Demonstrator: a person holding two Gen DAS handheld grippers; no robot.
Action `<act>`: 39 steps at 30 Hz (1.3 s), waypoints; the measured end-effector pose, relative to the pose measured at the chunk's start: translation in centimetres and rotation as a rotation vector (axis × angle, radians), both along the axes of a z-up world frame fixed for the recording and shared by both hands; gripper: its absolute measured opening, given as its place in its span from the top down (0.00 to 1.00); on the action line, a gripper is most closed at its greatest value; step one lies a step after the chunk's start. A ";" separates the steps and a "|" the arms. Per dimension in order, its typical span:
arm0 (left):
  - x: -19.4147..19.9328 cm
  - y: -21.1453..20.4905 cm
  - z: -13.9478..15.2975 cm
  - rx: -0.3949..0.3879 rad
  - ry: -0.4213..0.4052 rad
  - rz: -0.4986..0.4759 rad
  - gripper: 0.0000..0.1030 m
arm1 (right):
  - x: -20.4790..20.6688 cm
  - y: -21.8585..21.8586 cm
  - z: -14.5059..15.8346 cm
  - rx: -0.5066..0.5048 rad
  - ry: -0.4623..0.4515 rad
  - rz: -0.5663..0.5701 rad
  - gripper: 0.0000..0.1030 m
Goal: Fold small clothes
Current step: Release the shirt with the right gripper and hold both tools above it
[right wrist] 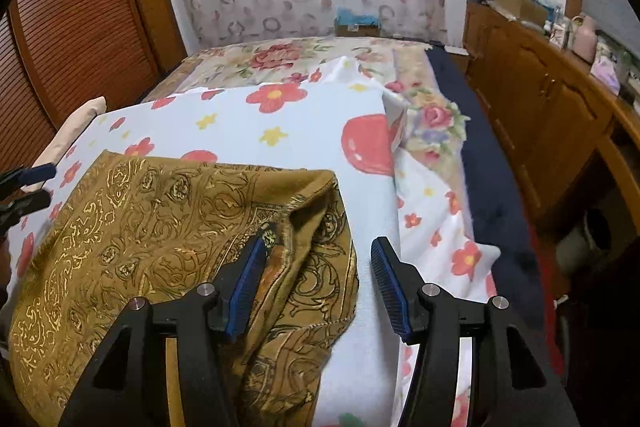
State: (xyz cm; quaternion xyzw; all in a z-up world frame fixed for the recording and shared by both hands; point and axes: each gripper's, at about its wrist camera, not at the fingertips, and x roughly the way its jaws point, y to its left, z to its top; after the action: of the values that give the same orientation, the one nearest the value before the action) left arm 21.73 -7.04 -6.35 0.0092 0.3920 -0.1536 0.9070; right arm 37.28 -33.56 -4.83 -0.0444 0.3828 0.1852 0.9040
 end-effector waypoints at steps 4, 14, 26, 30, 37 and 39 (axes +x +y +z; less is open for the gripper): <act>1.3 -0.2 -0.6 0.027 0.026 0.049 0.30 | 0.6 -0.6 0.1 0.001 -0.006 0.042 0.45; 1.4 0.2 -0.3 0.011 0.038 0.106 0.30 | 1.2 -1.8 -0.4 0.054 0.030 0.083 0.45; 2.1 0.6 -0.5 0.032 0.021 0.044 0.30 | -0.1 0.0 0.3 -0.015 0.024 0.085 0.45; 2.4 0.8 -0.7 0.027 0.025 0.031 0.30 | -0.1 0.6 0.1 -0.041 0.042 0.091 0.45; 3.6 0.8 -2.3 -0.006 0.097 0.020 0.50 | 0.1 0.8 0.3 -0.031 0.047 0.089 0.45; 3.9 0.7 -2.6 -0.016 0.107 0.013 0.54 | 0.3 0.9 0.2 -0.031 0.043 0.090 0.45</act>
State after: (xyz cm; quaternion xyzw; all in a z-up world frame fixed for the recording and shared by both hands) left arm 25.65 -6.37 -8.90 -0.0087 0.4388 -0.1512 0.8857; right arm 37.62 -32.70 -4.61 -0.0715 0.4024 0.2209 0.8855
